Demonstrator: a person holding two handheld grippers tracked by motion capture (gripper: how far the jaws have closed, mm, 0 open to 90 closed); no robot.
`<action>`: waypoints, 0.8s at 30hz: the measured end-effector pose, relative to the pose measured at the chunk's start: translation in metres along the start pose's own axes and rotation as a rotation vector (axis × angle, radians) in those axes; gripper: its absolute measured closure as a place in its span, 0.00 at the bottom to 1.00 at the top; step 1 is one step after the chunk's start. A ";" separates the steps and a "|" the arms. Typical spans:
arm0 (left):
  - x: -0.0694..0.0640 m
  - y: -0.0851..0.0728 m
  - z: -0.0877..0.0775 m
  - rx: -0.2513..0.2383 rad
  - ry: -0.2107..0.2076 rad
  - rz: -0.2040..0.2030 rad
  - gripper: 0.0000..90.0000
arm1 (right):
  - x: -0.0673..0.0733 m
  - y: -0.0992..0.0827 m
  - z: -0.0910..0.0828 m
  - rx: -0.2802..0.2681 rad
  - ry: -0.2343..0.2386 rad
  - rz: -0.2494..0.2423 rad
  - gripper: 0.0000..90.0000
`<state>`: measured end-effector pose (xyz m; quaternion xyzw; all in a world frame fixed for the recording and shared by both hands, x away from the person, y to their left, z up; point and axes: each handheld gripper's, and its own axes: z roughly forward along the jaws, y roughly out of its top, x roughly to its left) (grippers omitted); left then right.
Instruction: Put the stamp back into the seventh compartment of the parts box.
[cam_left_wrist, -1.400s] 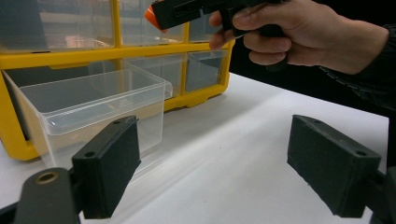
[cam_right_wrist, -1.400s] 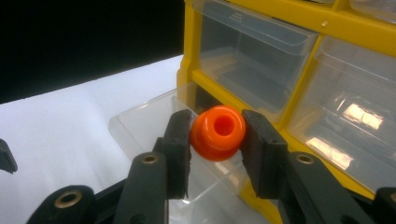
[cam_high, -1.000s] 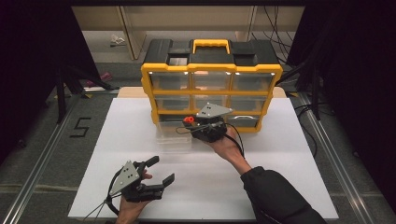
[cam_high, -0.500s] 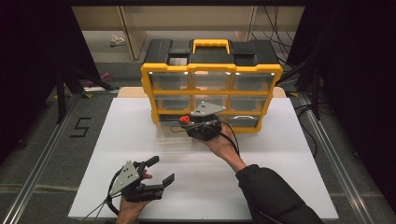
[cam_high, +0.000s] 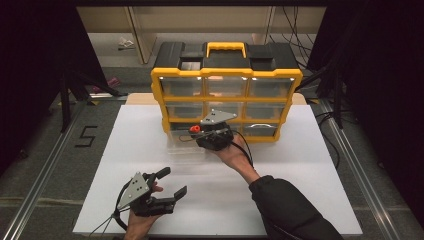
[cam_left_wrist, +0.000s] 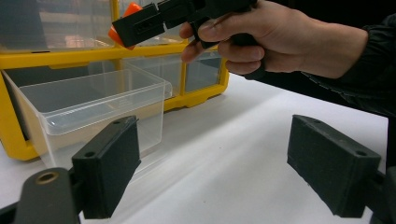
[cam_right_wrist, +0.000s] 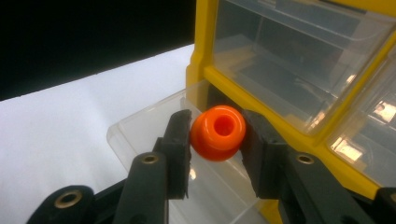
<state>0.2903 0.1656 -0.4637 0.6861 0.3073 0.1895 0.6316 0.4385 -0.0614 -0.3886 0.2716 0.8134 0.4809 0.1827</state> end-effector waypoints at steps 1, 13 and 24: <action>0.000 0.000 0.000 0.000 0.001 0.000 0.18 | 0.000 0.000 0.001 0.002 0.000 0.000 0.72; 0.000 0.000 0.000 0.003 0.000 0.001 0.18 | 0.003 0.001 0.008 0.021 0.002 -0.004 0.71; 0.000 0.000 0.000 0.002 -0.002 0.000 0.18 | 0.004 0.001 0.012 0.059 0.019 0.018 0.53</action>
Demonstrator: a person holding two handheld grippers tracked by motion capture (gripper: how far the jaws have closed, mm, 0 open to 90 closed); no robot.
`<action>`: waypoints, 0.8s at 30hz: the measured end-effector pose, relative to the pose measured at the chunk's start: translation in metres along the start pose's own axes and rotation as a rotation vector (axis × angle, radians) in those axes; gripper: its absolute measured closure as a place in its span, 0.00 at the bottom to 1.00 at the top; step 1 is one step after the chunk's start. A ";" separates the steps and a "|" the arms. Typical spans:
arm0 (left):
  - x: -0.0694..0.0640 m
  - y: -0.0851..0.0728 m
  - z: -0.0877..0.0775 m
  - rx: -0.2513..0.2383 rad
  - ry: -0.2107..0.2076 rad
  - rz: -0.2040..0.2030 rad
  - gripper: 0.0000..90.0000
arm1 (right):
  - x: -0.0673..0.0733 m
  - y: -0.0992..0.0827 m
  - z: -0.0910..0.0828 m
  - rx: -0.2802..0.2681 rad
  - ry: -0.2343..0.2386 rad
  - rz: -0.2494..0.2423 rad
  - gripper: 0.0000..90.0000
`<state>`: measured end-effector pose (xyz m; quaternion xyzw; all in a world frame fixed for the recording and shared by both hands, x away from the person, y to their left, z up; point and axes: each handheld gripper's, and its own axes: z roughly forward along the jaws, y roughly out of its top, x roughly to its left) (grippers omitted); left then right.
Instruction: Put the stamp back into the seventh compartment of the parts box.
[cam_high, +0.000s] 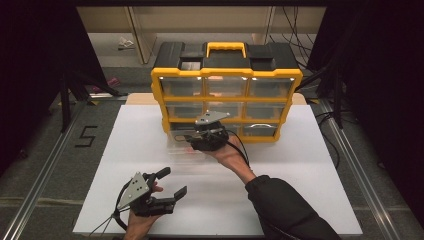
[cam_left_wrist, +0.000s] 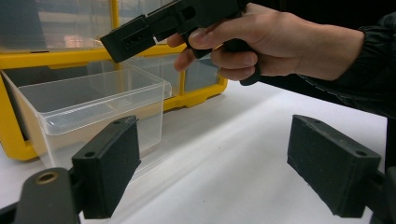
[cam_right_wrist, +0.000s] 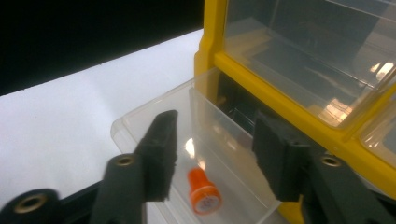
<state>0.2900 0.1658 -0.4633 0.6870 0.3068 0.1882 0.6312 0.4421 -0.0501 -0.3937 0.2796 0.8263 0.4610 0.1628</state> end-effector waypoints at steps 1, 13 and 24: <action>0.000 0.000 0.000 -0.001 0.000 -0.001 0.18 | 0.000 0.000 -0.001 0.001 -0.001 -0.001 0.53; 0.000 0.000 0.000 0.004 -0.002 -0.001 0.18 | -0.001 -0.008 -0.019 -0.027 -0.018 0.000 0.39; 0.000 0.000 0.000 0.006 -0.003 0.000 0.18 | 0.003 -0.017 -0.034 -0.068 -0.013 0.010 0.35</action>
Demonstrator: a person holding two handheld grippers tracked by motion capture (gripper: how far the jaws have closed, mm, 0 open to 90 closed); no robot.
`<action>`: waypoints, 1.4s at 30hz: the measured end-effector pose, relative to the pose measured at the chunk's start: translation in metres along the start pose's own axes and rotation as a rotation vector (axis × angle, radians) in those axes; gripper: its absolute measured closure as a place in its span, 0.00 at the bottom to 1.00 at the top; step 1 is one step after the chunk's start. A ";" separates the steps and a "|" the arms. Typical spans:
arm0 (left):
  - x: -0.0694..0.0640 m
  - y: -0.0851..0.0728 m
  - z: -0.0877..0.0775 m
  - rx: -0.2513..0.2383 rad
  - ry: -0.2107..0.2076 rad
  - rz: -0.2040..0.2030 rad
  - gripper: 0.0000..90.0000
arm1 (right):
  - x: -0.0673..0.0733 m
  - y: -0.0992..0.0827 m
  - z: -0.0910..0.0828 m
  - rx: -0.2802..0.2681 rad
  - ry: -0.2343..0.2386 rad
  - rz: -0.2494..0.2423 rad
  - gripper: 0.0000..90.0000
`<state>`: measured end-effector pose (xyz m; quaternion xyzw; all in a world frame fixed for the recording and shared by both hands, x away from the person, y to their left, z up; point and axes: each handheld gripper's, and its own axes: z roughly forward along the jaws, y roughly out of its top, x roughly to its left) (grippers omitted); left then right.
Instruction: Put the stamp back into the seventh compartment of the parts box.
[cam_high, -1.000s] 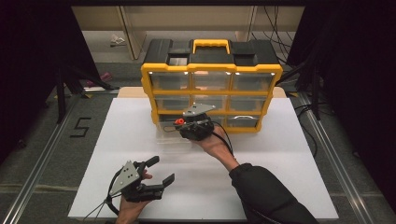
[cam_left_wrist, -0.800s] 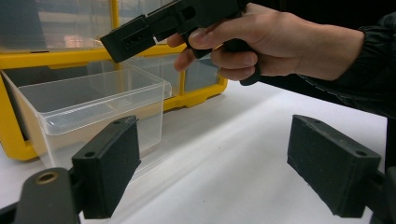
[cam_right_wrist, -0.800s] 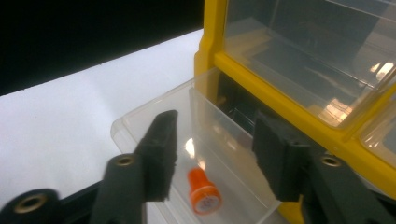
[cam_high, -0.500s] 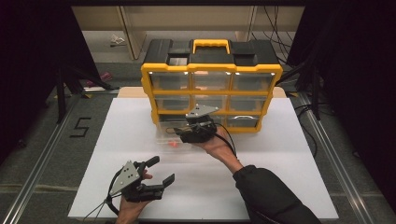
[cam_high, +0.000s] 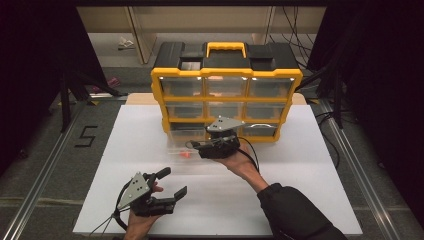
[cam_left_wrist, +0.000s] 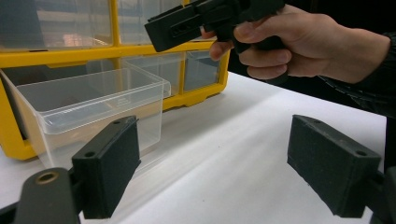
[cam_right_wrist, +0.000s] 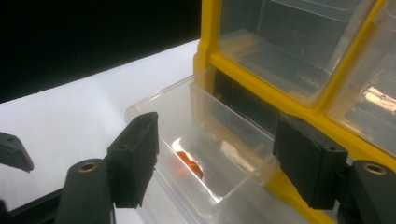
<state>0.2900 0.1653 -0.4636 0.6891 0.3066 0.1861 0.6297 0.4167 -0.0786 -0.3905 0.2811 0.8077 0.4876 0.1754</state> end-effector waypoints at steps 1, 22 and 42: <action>0.000 0.000 0.000 0.000 0.000 0.001 0.18 | 0.000 -0.001 -0.002 -0.003 0.002 0.005 0.34; 0.000 0.000 0.001 -0.002 0.001 0.000 0.18 | -0.004 -0.021 -0.034 -0.091 0.011 0.036 0.29; -0.001 0.000 0.000 -0.003 -0.001 -0.001 0.18 | -0.004 -0.040 -0.068 -0.181 0.007 0.045 0.28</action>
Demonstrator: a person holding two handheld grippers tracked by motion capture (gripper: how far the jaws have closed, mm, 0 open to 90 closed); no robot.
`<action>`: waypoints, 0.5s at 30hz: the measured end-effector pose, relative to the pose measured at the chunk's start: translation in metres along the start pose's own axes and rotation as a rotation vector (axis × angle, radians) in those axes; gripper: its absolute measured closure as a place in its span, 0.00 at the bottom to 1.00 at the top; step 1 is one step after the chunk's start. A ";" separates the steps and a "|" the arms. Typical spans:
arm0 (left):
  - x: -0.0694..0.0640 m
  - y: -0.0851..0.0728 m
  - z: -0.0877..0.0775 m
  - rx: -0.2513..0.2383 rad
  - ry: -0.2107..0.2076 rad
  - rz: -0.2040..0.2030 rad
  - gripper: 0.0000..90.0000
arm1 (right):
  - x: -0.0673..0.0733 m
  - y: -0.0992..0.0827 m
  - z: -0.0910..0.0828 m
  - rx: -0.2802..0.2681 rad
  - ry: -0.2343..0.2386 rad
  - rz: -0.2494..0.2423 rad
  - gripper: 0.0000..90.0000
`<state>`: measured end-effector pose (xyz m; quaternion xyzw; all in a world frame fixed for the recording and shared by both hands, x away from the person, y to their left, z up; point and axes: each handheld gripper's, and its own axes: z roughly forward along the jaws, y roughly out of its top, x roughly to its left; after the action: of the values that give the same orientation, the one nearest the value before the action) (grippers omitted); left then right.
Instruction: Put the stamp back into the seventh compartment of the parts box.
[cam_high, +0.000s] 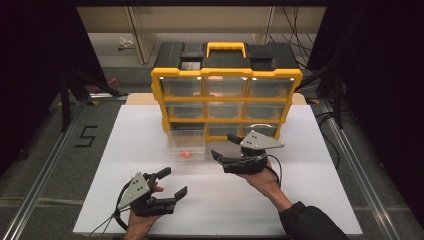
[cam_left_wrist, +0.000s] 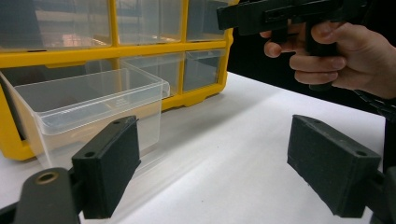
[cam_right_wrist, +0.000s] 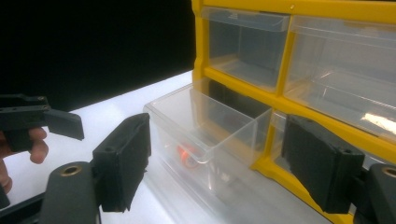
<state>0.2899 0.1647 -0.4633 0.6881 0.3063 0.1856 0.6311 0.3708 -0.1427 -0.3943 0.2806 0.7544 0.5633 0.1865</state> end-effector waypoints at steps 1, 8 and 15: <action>0.000 0.000 0.000 0.000 0.000 0.000 0.18 | 0.000 0.000 0.000 0.000 0.000 0.000 0.28; 0.000 0.000 0.000 -0.001 -0.002 0.001 0.18 | 0.001 -0.004 -0.009 -0.010 -0.006 -0.009 0.27; -0.001 0.000 0.001 0.002 -0.007 0.001 0.18 | 0.000 -0.008 -0.016 -0.017 -0.017 -0.006 0.27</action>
<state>0.2899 0.1638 -0.4633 0.6897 0.3040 0.1833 0.6312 0.3594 -0.1565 -0.3966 0.2814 0.7487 0.5669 0.1970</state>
